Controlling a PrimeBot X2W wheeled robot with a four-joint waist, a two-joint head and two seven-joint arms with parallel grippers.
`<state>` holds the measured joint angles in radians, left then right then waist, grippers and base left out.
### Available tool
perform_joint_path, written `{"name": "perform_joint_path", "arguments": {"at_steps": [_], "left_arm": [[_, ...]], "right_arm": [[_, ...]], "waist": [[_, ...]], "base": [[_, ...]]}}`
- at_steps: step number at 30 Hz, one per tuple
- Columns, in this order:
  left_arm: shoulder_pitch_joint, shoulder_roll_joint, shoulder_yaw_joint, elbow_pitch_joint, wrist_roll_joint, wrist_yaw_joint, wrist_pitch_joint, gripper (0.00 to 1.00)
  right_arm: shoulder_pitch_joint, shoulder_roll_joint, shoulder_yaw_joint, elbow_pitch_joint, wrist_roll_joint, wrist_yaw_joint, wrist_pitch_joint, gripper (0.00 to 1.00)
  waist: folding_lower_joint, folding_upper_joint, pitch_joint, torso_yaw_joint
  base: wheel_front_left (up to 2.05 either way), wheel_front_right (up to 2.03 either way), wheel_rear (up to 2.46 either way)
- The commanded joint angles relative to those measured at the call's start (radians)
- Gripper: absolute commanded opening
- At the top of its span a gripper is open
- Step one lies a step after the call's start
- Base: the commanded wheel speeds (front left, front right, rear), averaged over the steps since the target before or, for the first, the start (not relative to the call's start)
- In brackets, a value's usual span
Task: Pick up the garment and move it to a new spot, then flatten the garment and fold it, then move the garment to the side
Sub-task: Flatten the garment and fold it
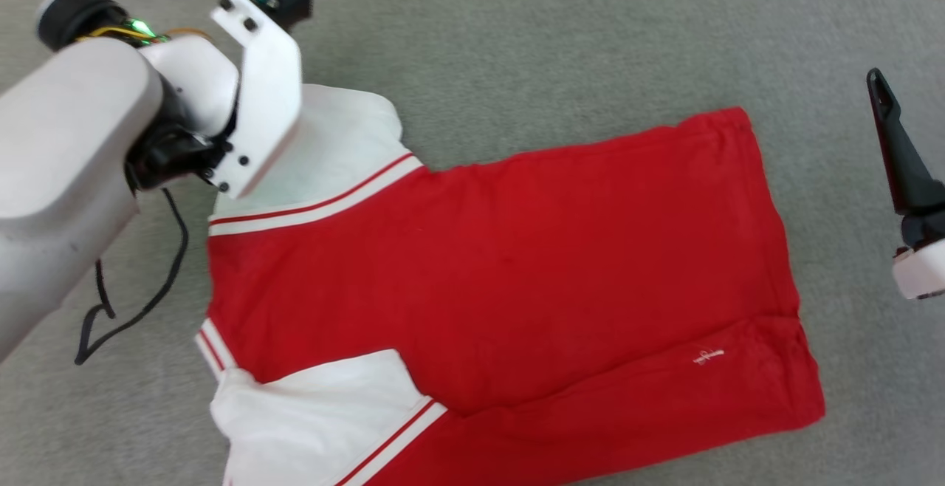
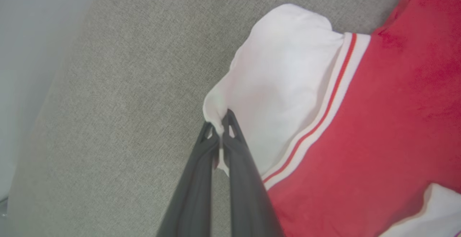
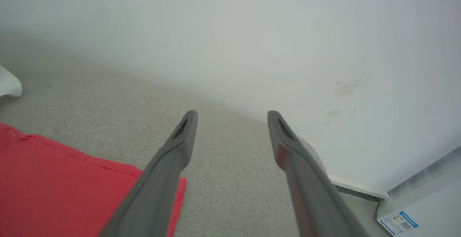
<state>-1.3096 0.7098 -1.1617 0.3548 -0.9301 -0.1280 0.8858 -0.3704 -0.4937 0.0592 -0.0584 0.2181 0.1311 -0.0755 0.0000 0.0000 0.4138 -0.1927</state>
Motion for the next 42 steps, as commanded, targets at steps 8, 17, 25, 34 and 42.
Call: {"name": "perform_joint_path", "arguments": {"at_steps": [8,17,25,34,42], "left_arm": [[0.014,-0.020,-0.031,-0.091,0.008,0.000,-0.060,0.00],[-0.030,-0.054,-0.045,-0.138,0.029,0.000,-0.109,0.00],[-0.071,-0.078,-0.064,-0.147,0.033,0.000,-0.146,0.00],[-0.100,-0.080,-0.081,-0.131,0.020,0.000,-0.184,0.00],[-0.079,-0.073,-0.095,-0.102,0.007,-0.001,-0.218,0.00]], "right_arm": [[-0.133,-0.274,0.191,0.005,0.304,-0.001,0.539,1.00],[-0.332,-0.472,0.449,0.039,0.531,-0.001,1.008,1.00],[-0.456,-0.397,0.475,0.198,0.552,-0.001,1.107,1.00],[-0.400,-0.320,0.577,0.319,0.555,-0.001,1.063,1.00],[-0.423,-0.337,0.626,0.339,0.571,-0.001,0.955,0.00]], "waist": [[0.0000,0.0000,-0.031,0.095],[0.0000,0.0000,0.037,0.164],[0.0000,0.0000,0.098,0.213],[0.0000,0.0000,0.134,0.235],[0.0000,0.0000,0.106,0.219]], "base": [[0.00,0.00,0.00],[0.00,0.00,0.00],[0.00,0.00,0.00],[0.00,0.00,0.00],[0.00,0.00,0.00]]}}
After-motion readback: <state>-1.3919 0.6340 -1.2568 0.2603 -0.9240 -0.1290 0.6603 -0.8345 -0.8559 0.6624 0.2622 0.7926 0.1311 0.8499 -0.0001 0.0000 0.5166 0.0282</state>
